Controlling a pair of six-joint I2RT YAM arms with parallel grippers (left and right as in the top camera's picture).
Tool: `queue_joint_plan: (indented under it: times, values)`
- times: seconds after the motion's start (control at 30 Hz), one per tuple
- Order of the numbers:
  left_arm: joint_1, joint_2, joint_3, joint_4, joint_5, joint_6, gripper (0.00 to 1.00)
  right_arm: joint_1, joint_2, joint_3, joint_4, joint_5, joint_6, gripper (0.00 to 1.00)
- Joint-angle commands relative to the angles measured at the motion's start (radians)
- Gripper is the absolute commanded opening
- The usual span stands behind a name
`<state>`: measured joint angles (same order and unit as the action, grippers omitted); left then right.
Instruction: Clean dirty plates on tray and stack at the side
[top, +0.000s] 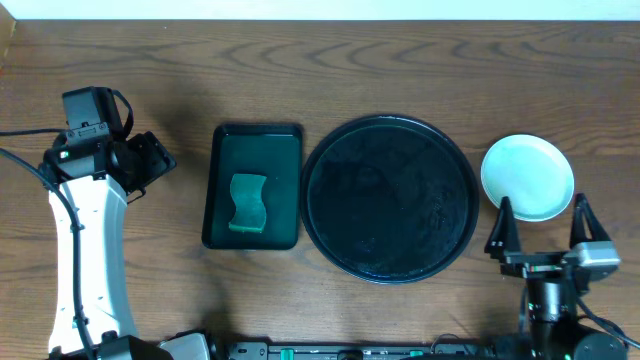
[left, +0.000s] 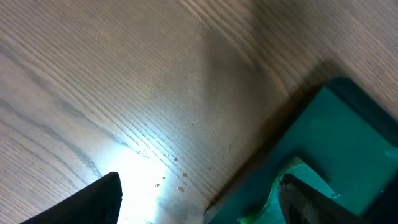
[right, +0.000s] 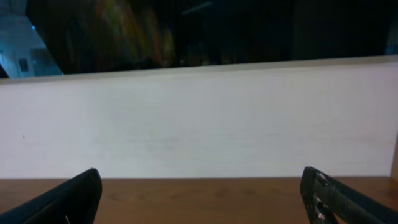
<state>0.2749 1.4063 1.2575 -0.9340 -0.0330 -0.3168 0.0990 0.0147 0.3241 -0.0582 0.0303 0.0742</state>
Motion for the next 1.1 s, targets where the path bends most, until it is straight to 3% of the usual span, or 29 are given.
queue_joint_plan:
  times: [0.0,0.23,0.37,0.6,0.87,1.07]
  values:
    - [0.005,-0.003,0.015,-0.001,-0.008,-0.002,0.81,-0.018,-0.009,-0.074,0.058,-0.047,-0.046,0.99]
    - [0.005,-0.003,0.015,-0.001,-0.008,-0.002,0.81,-0.031,-0.009,-0.269,0.32,-0.047,-0.047,0.99]
    - [0.005,-0.003,0.015,-0.001,-0.008,-0.002,0.81,-0.035,-0.009,-0.318,0.328,-0.047,-0.047,0.99]
    - [0.005,-0.003,0.015,-0.001,-0.008,-0.002,0.81,-0.035,-0.009,-0.319,0.268,-0.048,-0.138,0.99]
    - [0.005,-0.003,0.015,-0.001,-0.008,-0.002,0.8,-0.035,-0.01,-0.319,-0.006,-0.019,-0.164,0.99]
    - [0.005,-0.003,0.015,-0.001,-0.008,-0.002,0.81,-0.035,-0.01,-0.319,-0.017,-0.012,-0.165,0.99]
